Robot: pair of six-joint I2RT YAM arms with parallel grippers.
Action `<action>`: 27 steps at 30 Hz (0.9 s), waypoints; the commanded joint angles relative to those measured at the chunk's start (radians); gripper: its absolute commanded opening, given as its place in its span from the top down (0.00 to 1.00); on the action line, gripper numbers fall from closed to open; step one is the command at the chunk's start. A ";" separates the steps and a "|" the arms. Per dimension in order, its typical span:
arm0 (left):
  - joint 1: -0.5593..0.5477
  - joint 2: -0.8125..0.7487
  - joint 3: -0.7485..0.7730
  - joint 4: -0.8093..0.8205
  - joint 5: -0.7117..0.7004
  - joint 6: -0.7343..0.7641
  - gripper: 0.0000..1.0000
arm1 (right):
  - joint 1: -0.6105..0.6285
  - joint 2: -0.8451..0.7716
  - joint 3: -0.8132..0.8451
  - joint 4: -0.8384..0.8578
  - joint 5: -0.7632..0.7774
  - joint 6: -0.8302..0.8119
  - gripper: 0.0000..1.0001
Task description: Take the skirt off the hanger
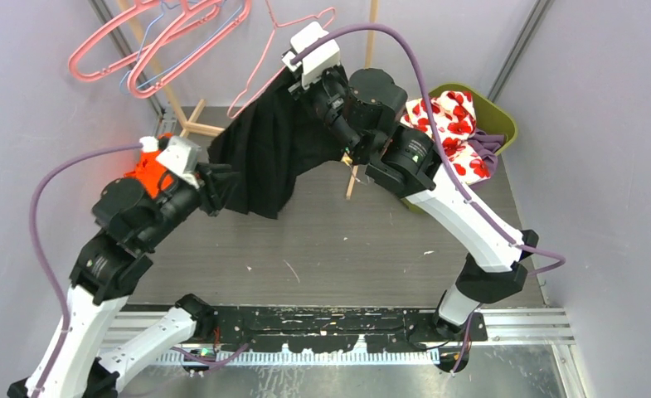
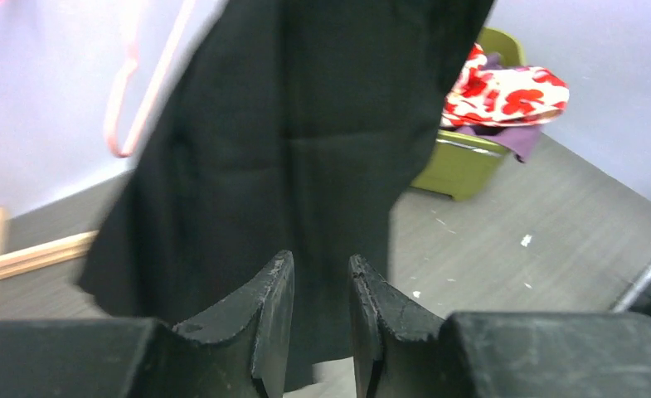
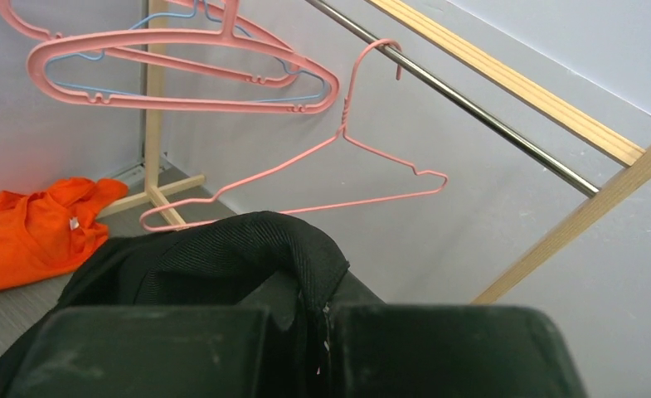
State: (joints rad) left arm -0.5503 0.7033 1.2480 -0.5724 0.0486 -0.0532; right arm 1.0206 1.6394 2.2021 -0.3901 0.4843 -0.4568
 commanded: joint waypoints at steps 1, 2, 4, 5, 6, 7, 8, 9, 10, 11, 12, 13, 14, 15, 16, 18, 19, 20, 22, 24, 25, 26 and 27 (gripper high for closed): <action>-0.017 0.111 0.033 0.092 0.189 -0.082 0.69 | -0.012 -0.010 0.095 0.106 -0.017 0.036 0.99; -0.031 0.129 0.041 0.111 0.204 -0.085 0.68 | -0.014 -0.002 0.106 0.101 -0.022 0.039 0.99; -0.074 0.174 0.056 0.142 0.208 -0.084 0.68 | -0.017 0.011 0.125 0.103 -0.030 0.050 0.99; -0.091 0.195 0.056 0.160 0.204 -0.083 0.68 | -0.019 0.020 0.136 0.103 -0.033 0.057 0.99; -0.107 0.226 0.054 0.182 0.200 -0.084 0.68 | -0.019 0.031 0.148 0.101 -0.037 0.062 0.99; -0.129 0.247 0.048 0.211 0.195 -0.089 0.68 | -0.019 0.042 0.159 0.100 -0.040 0.069 0.99; -0.151 0.267 0.040 0.243 0.180 -0.097 0.68 | -0.018 0.052 0.171 0.098 -0.044 0.074 0.99; -0.180 0.289 0.036 0.281 0.163 -0.101 0.68 | -0.019 0.062 0.181 0.097 -0.047 0.078 0.99; -0.214 0.313 0.035 0.311 0.140 -0.098 0.68 | -0.020 0.074 0.191 0.098 -0.050 0.083 0.99; -0.252 0.339 0.041 0.335 0.113 -0.088 0.68 | -0.021 0.087 0.201 0.099 -0.052 0.089 0.99; -0.291 0.369 0.048 0.353 0.083 -0.070 0.67 | -0.023 0.098 0.213 0.100 -0.056 0.095 0.99; -0.326 0.396 0.057 0.375 0.052 -0.052 0.67 | -0.024 0.110 0.223 0.099 -0.066 0.105 0.99; -0.358 0.425 0.063 0.392 0.032 -0.038 0.67 | -0.025 0.119 0.231 0.100 -0.075 0.116 0.99; -0.381 0.448 0.070 0.410 0.018 -0.032 0.67 | -0.025 0.127 0.236 0.100 -0.081 0.123 0.99; -0.394 0.471 0.076 0.436 0.007 -0.032 0.67 | -0.026 0.132 0.243 0.099 -0.085 0.131 0.99; -0.403 0.509 0.084 0.485 -0.005 -0.053 0.67 | -0.027 0.138 0.246 0.097 -0.091 0.141 0.99; -0.404 0.528 0.091 0.500 -0.011 -0.064 0.66 | -0.027 0.140 0.246 0.095 -0.091 0.144 0.99; -0.406 0.549 0.096 0.514 -0.020 -0.070 0.66 | -0.027 0.140 0.248 0.092 -0.091 0.146 0.99; -0.412 0.583 0.101 0.523 -0.045 -0.073 0.66 | -0.027 0.137 0.247 0.087 -0.094 0.150 0.99; -0.415 0.598 0.088 0.541 -0.074 -0.071 0.65 | -0.028 0.132 0.248 0.077 -0.095 0.153 0.99; -0.416 0.600 0.078 0.555 -0.101 -0.064 0.65 | -0.028 0.129 0.246 0.072 -0.096 0.153 0.99; -0.416 0.603 0.070 0.561 -0.125 -0.056 0.65 | -0.028 0.125 0.243 0.067 -0.095 0.154 0.99; -0.418 0.607 0.066 0.562 -0.140 -0.041 0.64 | -0.028 0.120 0.238 0.065 -0.095 0.155 0.99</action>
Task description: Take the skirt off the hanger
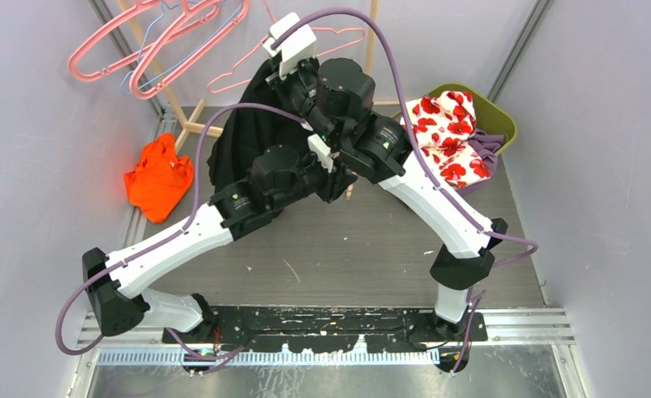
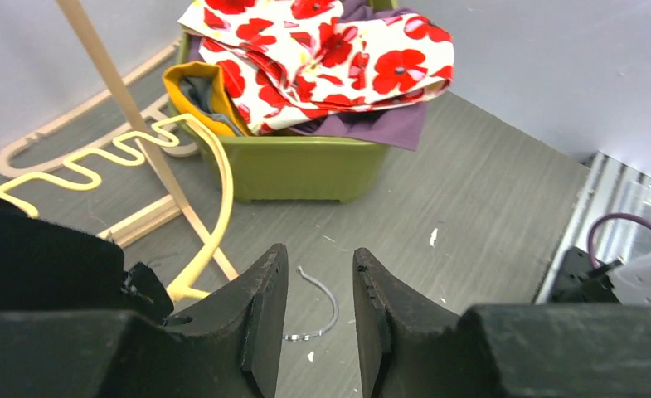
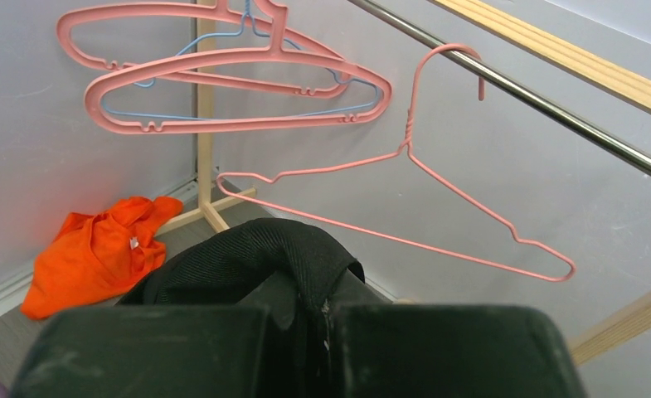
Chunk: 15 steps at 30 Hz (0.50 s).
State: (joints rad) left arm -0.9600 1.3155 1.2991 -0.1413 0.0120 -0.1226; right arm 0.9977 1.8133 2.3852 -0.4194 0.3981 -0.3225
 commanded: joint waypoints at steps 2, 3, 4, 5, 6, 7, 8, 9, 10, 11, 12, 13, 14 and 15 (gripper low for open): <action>-0.008 0.007 0.013 0.131 -0.123 0.066 0.64 | -0.004 -0.062 0.048 0.090 -0.009 0.020 0.99; -0.009 0.017 0.014 0.131 -0.132 0.084 0.64 | -0.004 -0.065 0.049 0.087 -0.009 0.018 0.99; -0.008 0.027 0.020 0.122 -0.141 0.097 0.64 | -0.004 -0.069 0.046 0.086 -0.010 0.015 0.99; -0.009 0.035 0.027 0.102 -0.149 0.104 0.64 | -0.004 -0.071 0.046 0.085 -0.010 0.009 0.99; -0.010 0.038 0.028 0.096 -0.161 0.105 0.64 | -0.004 -0.073 0.045 0.085 -0.009 -0.001 0.99; -0.010 0.034 0.023 0.093 -0.177 0.100 0.64 | -0.005 -0.076 0.040 0.088 -0.006 -0.010 0.99; -0.013 0.027 0.017 0.090 -0.201 0.092 0.64 | -0.005 -0.079 0.035 0.092 -0.003 -0.019 0.99; -0.015 0.016 0.008 0.080 -0.241 0.079 0.64 | -0.005 -0.082 0.032 0.094 0.005 -0.028 0.99; -0.017 0.004 -0.002 0.064 -0.272 0.063 0.64 | -0.005 -0.084 0.027 0.098 0.010 -0.036 0.99; -0.017 -0.010 -0.015 0.047 -0.301 0.048 0.64 | -0.005 -0.087 0.023 0.099 0.012 -0.041 0.99; -0.020 -0.031 -0.036 0.039 -0.336 0.029 0.64 | -0.007 -0.090 0.022 0.101 0.013 -0.045 0.99; -0.022 -0.037 -0.060 0.035 -0.351 0.016 0.64 | -0.007 -0.091 0.021 0.102 0.013 -0.046 0.99; -0.024 -0.072 -0.085 0.032 -0.366 0.009 0.64 | -0.008 -0.092 0.022 0.104 0.012 -0.049 0.99; -0.028 -0.087 -0.107 0.032 -0.379 0.004 0.64 | -0.008 -0.092 0.021 0.104 0.012 -0.051 0.99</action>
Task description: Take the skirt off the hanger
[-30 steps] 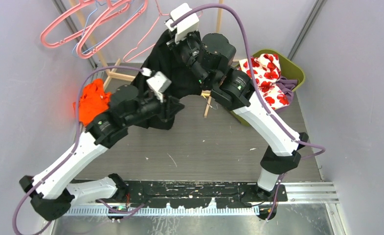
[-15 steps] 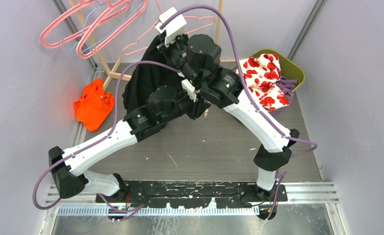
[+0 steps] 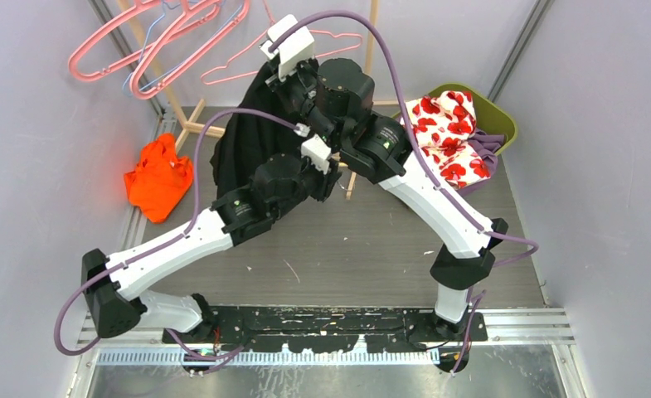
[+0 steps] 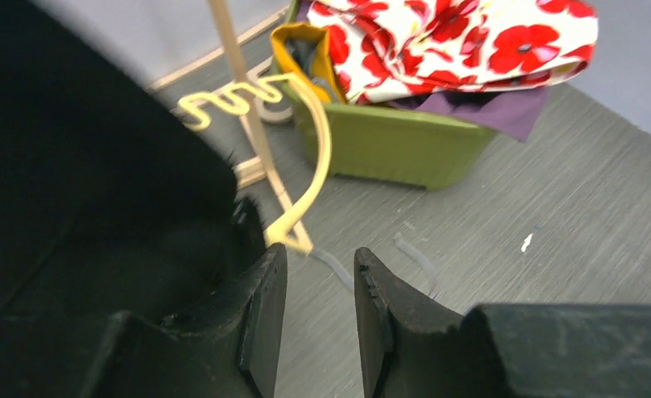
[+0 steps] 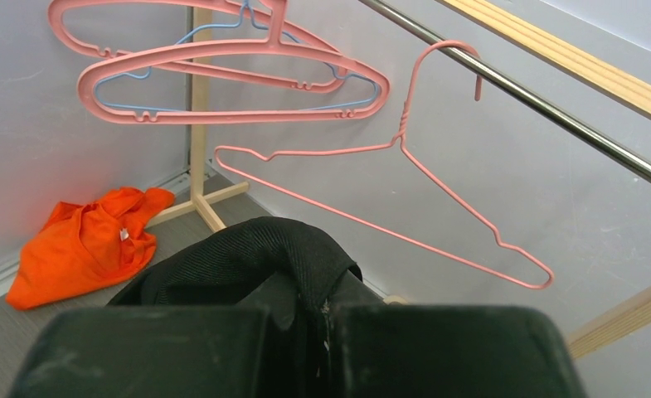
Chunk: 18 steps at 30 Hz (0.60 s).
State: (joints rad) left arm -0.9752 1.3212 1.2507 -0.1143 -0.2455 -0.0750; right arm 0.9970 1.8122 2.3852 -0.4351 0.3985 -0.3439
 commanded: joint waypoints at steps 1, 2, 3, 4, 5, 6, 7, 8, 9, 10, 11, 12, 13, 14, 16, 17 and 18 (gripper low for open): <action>-0.015 -0.105 -0.083 0.001 -0.132 -0.050 0.64 | -0.008 -0.092 0.018 0.119 0.011 -0.031 0.99; -0.018 -0.117 -0.095 -0.008 -0.141 -0.055 0.64 | -0.009 -0.093 0.014 0.120 0.011 -0.032 0.99; -0.022 -0.132 -0.104 -0.014 -0.151 -0.060 0.64 | -0.009 -0.095 0.009 0.119 0.012 -0.031 0.99; -0.023 -0.145 -0.112 -0.021 -0.157 -0.068 0.64 | -0.009 -0.099 0.004 0.120 0.014 -0.031 0.99; -0.023 -0.154 -0.121 -0.022 -0.160 -0.076 0.64 | -0.009 -0.103 -0.002 0.119 0.014 -0.030 0.99; -0.025 -0.158 -0.129 -0.017 -0.159 -0.084 0.64 | -0.008 -0.104 -0.004 0.118 0.014 -0.029 0.99; -0.025 -0.156 -0.135 -0.010 -0.152 -0.089 0.64 | -0.008 -0.106 -0.005 0.118 0.012 -0.026 0.99; -0.025 -0.141 -0.132 -0.005 -0.144 -0.095 0.64 | -0.009 -0.106 -0.005 0.116 0.011 -0.024 0.99; -0.026 -0.128 -0.127 0.001 -0.131 -0.102 0.64 | -0.008 -0.105 -0.003 0.115 0.008 -0.023 0.99; -0.026 -0.115 -0.121 0.013 -0.116 -0.109 0.64 | -0.009 -0.104 -0.002 0.115 0.008 -0.023 0.99; -0.029 -0.101 -0.111 0.024 -0.103 -0.116 0.64 | -0.008 -0.102 -0.001 0.114 0.008 -0.023 0.99; -0.034 -0.089 -0.097 0.033 -0.091 -0.120 0.64 | -0.009 -0.102 -0.003 0.111 0.007 -0.023 0.99; -0.040 -0.078 -0.084 0.040 -0.086 -0.119 0.64 | -0.008 -0.102 -0.004 0.109 0.008 -0.023 0.99; -0.047 -0.068 -0.073 0.045 -0.081 -0.119 0.64 | -0.009 -0.103 -0.006 0.108 0.008 -0.022 0.99; -0.054 -0.059 -0.064 0.059 -0.066 -0.125 0.64 | -0.009 -0.105 -0.010 0.106 0.008 -0.022 0.99; -0.055 -0.059 -0.065 0.071 -0.056 -0.133 0.64 | -0.009 -0.108 -0.013 0.106 0.007 -0.023 0.99; -0.055 -0.059 -0.068 0.085 -0.047 -0.142 0.64 | -0.009 -0.110 -0.016 0.106 0.007 -0.024 0.99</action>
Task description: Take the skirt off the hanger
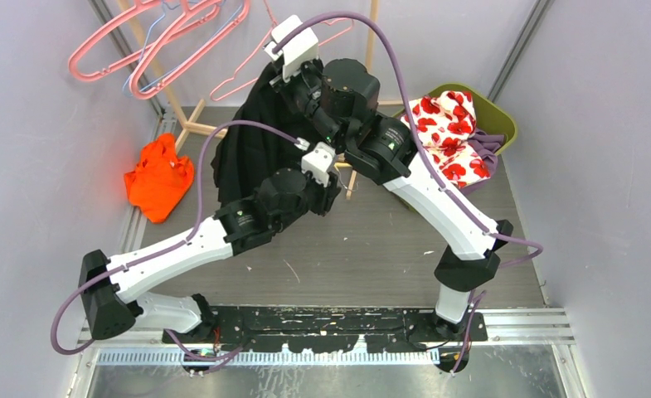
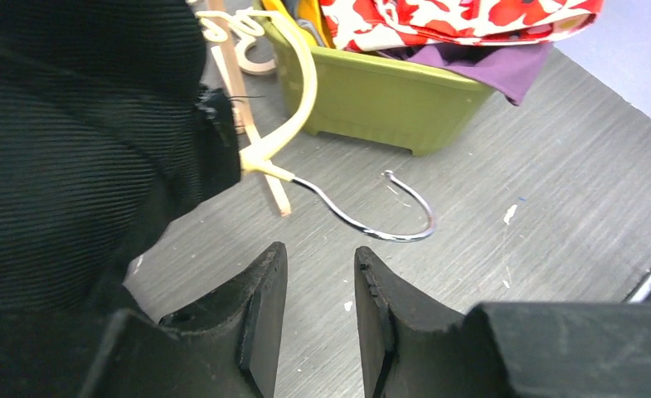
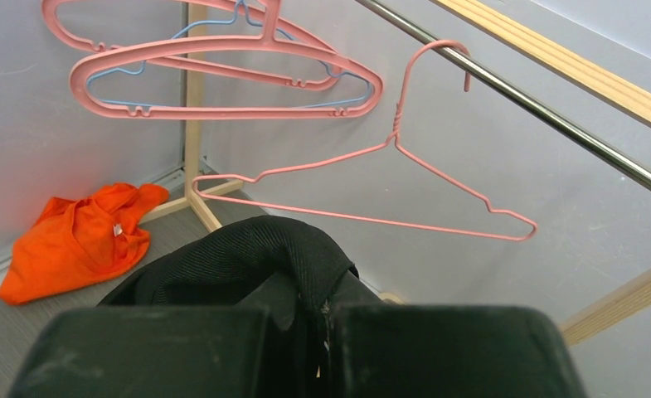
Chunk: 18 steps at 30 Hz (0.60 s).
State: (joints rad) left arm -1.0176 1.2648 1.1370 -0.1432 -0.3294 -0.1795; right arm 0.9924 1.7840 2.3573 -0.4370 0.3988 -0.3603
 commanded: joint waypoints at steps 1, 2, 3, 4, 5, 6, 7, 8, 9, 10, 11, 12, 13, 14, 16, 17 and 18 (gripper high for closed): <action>-0.015 -0.008 0.040 0.130 0.046 -0.048 0.64 | -0.004 -0.085 0.007 0.109 0.007 -0.011 0.99; -0.016 -0.017 0.035 0.144 0.049 -0.059 0.64 | -0.004 -0.088 0.000 0.111 0.008 -0.015 0.99; -0.016 -0.029 0.028 0.168 0.052 -0.072 0.64 | -0.004 -0.091 -0.005 0.114 0.009 -0.019 0.99; -0.016 -0.048 0.024 0.185 0.051 -0.081 0.64 | -0.004 -0.093 -0.008 0.114 0.009 -0.023 0.99; -0.016 -0.061 0.017 0.202 0.046 -0.093 0.64 | -0.006 -0.094 -0.012 0.116 0.009 -0.025 0.99; -0.016 -0.077 0.011 0.220 0.040 -0.105 0.64 | -0.006 -0.096 -0.016 0.116 0.009 -0.026 0.99; -0.016 -0.095 0.003 0.237 0.035 -0.117 0.64 | -0.007 -0.097 -0.016 0.118 0.010 -0.028 0.99; -0.016 -0.112 -0.001 0.249 0.029 -0.130 0.64 | -0.007 -0.097 -0.019 0.119 0.009 -0.029 0.99; -0.016 -0.126 -0.006 0.262 0.023 -0.143 0.64 | -0.007 -0.099 -0.021 0.121 0.008 -0.030 0.99; -0.017 -0.137 -0.014 0.274 0.015 -0.151 0.64 | -0.009 -0.100 -0.022 0.121 0.007 -0.028 0.99; -0.015 -0.145 -0.020 0.283 0.009 -0.157 0.64 | -0.009 -0.100 -0.025 0.122 0.006 -0.028 0.99; -0.015 -0.150 -0.028 0.292 0.002 -0.161 0.64 | -0.010 -0.100 -0.025 0.121 0.005 -0.028 0.99; -0.015 -0.150 -0.032 0.297 -0.002 -0.165 0.64 | -0.009 -0.100 -0.026 0.121 0.004 -0.027 0.99; -0.015 -0.147 -0.034 0.300 -0.004 -0.170 0.64 | -0.009 -0.101 -0.026 0.122 0.004 -0.025 0.99; -0.016 -0.129 -0.035 0.308 0.011 -0.189 0.64 | -0.010 -0.101 -0.027 0.118 -0.002 -0.021 0.99; -0.015 -0.117 -0.035 0.313 0.019 -0.207 0.64 | -0.010 -0.102 -0.029 0.117 -0.003 -0.021 0.99; -0.016 -0.108 -0.038 0.321 0.029 -0.224 0.64 | -0.010 -0.103 -0.028 0.115 -0.004 -0.021 0.99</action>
State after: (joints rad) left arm -1.0283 1.1255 1.1156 0.0902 -0.3042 -0.3355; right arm 0.9874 1.7565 2.3127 -0.4355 0.3973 -0.3687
